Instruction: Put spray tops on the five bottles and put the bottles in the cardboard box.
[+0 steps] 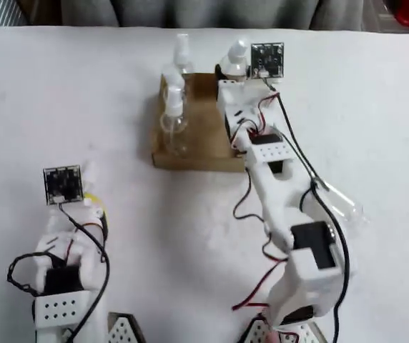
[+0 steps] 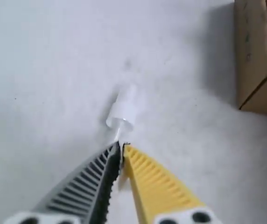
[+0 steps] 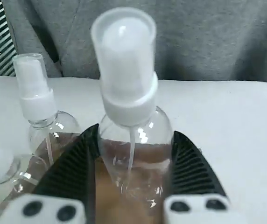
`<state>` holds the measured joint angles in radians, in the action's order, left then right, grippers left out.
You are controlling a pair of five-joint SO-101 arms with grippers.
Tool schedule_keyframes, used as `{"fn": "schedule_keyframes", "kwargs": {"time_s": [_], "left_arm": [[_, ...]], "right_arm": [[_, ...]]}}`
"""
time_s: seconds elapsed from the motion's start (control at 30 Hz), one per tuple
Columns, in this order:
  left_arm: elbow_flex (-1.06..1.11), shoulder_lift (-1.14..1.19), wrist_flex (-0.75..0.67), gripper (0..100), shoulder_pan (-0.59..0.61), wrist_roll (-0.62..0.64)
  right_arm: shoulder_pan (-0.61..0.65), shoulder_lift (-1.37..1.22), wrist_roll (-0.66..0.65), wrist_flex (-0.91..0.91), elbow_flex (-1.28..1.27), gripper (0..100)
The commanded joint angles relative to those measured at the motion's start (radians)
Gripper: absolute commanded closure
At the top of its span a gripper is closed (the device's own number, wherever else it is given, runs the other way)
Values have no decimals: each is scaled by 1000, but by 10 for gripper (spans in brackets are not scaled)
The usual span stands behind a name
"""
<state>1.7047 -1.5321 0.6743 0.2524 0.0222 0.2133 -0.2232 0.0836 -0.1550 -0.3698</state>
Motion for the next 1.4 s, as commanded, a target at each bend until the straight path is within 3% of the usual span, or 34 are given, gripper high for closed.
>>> {"fn": "schedule_keyframes", "kwargs": {"time_s": [0.0,0.47,1.37], "left_arm": [[-5,-12,-35,980,12,-11],[-5,-12,-35,980,12,-11],[-5,-12,-35,980,12,-11]], "right_arm": [[-15,-35,-12,-30,100,984],[-61,-213,-12,-30,224,984],[-51,-220,-12,-30,140,984]]}}
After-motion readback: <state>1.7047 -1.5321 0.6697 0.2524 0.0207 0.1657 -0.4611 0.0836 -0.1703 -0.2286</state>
